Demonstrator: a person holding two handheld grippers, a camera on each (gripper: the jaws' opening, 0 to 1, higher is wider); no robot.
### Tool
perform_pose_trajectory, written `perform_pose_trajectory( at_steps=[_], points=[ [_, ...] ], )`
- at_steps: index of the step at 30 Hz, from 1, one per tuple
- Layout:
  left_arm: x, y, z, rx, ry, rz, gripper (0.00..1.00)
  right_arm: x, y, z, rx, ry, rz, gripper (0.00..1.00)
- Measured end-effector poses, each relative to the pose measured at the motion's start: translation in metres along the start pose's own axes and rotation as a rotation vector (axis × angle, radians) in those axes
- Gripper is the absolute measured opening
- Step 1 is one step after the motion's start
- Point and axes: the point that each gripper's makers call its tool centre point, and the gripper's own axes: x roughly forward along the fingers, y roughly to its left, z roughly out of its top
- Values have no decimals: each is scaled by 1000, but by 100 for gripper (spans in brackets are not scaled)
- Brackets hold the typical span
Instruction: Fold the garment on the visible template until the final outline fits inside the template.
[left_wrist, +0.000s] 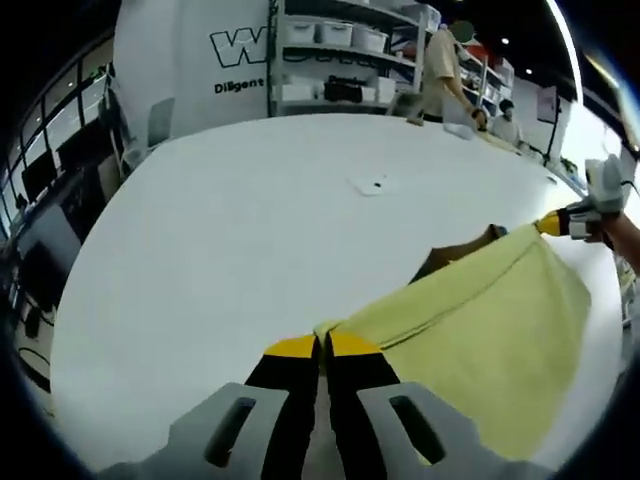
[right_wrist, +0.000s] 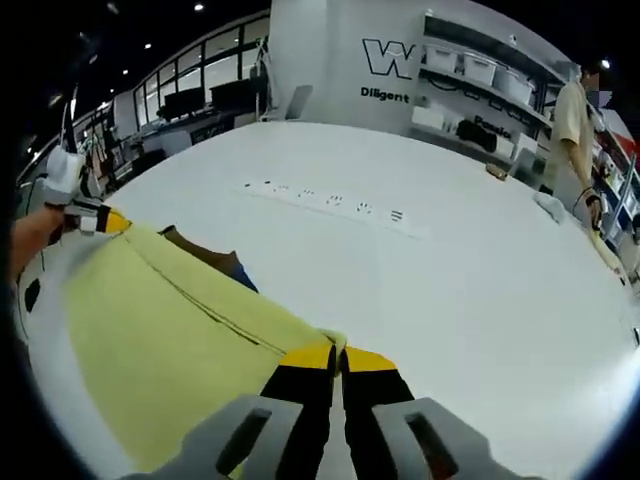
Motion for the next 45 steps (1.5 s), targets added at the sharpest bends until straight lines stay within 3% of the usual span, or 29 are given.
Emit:
perform_pose_trajectory(
  at_steps=[8, 13, 19, 27, 38, 45],
  points=[
    [-1, 1, 0, 97, -3, 32, 2, 6, 3, -6, -87, 9, -21, 0],
    [1, 5, 1, 128, -9, 41, 3, 5, 1, -6, -92, 11, -28, 0],
    [1, 13, 2, 88, -29, 65, 11, 2, -3, -4, -77, -3, -44, 8],
    [-2, 17, 9, 67, -53, 70, 12, -12, -6, 10, -73, -63, -66, 7],
    [-21, 12, 21, 61, -119, 67, 0, -41, 2, 33, -93, -161, -75, 0],
    [-35, -4, 23, 62, -129, 42, 0, -45, 10, 30, -75, -166, -57, 0]
  ],
)
